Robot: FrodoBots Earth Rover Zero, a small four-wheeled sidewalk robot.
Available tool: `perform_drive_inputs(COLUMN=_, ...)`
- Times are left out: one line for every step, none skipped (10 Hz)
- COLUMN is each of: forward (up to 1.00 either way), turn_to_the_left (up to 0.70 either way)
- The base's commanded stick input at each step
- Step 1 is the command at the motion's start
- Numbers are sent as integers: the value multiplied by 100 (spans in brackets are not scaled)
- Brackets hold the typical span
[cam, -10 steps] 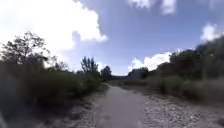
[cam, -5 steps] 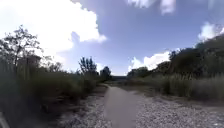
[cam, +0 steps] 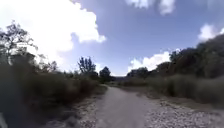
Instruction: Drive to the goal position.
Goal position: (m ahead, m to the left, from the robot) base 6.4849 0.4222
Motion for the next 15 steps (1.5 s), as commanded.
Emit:
perform_drive_inputs(forward=70, turn_to_the_left=0)
perform_drive_inputs(forward=70, turn_to_the_left=0)
perform_drive_inputs(forward=70, turn_to_the_left=0)
perform_drive_inputs(forward=70, turn_to_the_left=0)
perform_drive_inputs(forward=70, turn_to_the_left=0)
perform_drive_inputs(forward=70, turn_to_the_left=0)
perform_drive_inputs(forward=70, turn_to_the_left=0)
perform_drive_inputs(forward=70, turn_to_the_left=0)
perform_drive_inputs(forward=70, turn_to_the_left=0)
perform_drive_inputs(forward=70, turn_to_the_left=0)
perform_drive_inputs(forward=70, turn_to_the_left=0)
perform_drive_inputs(forward=70, turn_to_the_left=0)
perform_drive_inputs(forward=70, turn_to_the_left=0)
perform_drive_inputs(forward=70, turn_to_the_left=0)
perform_drive_inputs(forward=70, turn_to_the_left=0)
